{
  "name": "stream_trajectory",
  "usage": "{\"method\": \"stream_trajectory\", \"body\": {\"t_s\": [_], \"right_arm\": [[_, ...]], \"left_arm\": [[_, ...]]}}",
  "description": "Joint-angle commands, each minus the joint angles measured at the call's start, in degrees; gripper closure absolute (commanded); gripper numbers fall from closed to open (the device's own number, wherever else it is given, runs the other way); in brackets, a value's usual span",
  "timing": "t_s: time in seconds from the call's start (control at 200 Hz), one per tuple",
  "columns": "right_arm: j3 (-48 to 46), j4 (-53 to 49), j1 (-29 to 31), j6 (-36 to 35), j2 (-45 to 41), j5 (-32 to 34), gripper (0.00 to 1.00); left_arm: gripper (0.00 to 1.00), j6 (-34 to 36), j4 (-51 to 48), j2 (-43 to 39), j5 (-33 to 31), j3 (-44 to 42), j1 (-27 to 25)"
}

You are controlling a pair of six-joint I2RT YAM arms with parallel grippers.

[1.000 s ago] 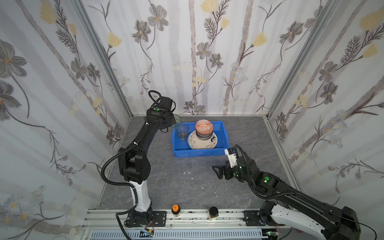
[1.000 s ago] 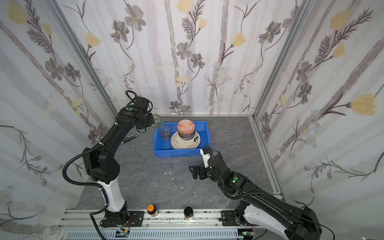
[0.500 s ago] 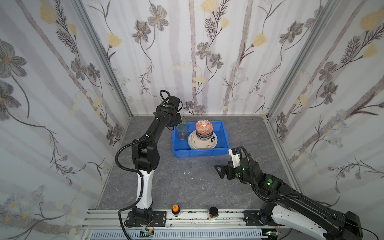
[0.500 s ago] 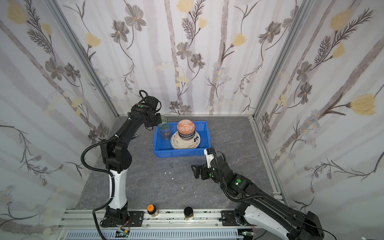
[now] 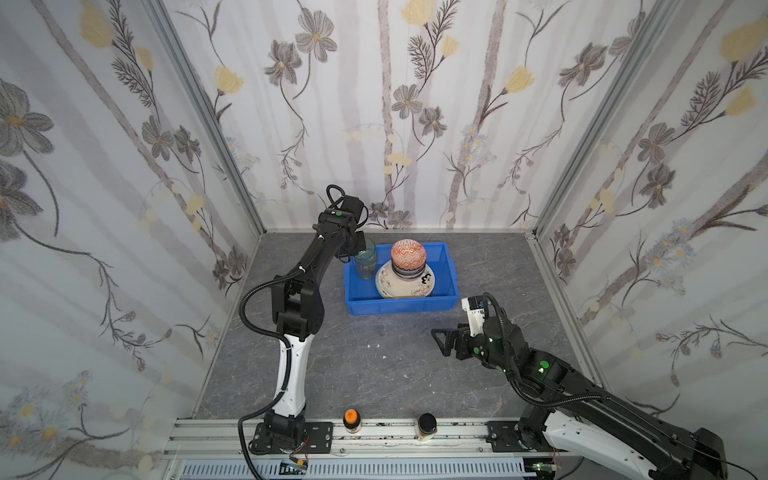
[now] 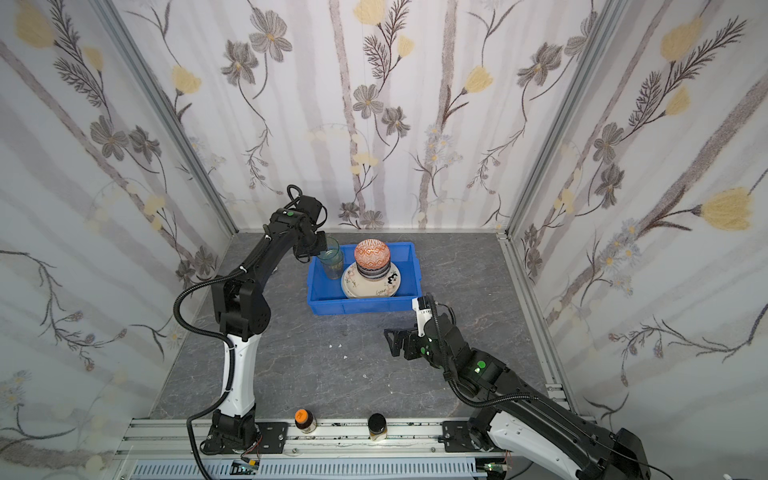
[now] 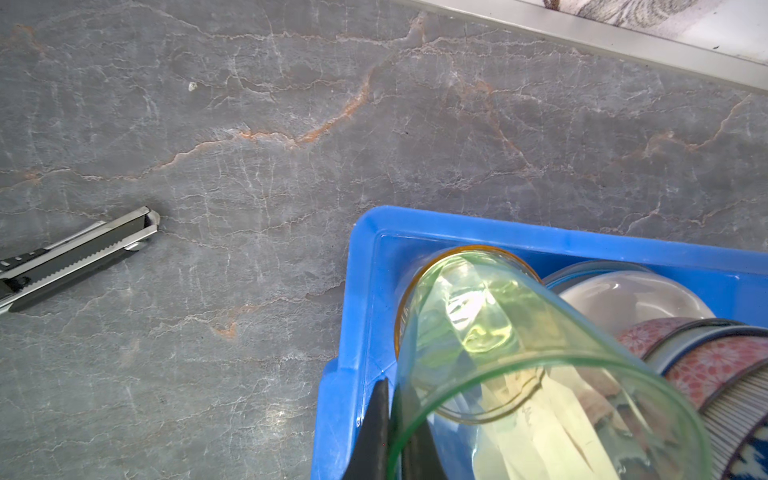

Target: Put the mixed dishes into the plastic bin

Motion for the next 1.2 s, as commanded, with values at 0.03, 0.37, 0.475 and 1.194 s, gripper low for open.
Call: {"method": "stream_trajectory", "body": {"t_s": [0.03,0.37,0.475,1.194], "right_arm": [[-0.49,-0.57,0.04,1.16,-0.5,1.11,0.0],[-1.27,-1.63,0.06,1.94,-1.83,1.66,0.0],[-1.07,-1.87,0.04,1.99,-2.0,1.81,0.0],[7.24,-5.75,-20.66,-14.4,1.99,-6.07,0.0]], "left_arm": [[0.99,0.61,-0.49,0.98,-1.21,1.29,0.14],[0.72,0.87,-0.57,2.22,0.18,2.24,0.0],[0.64,0.65,-0.57,2.01,0.54,2.46,-0.12],[0.0,1.66,3.83,-22.14,-1.34,-15.26,-1.82]]}}
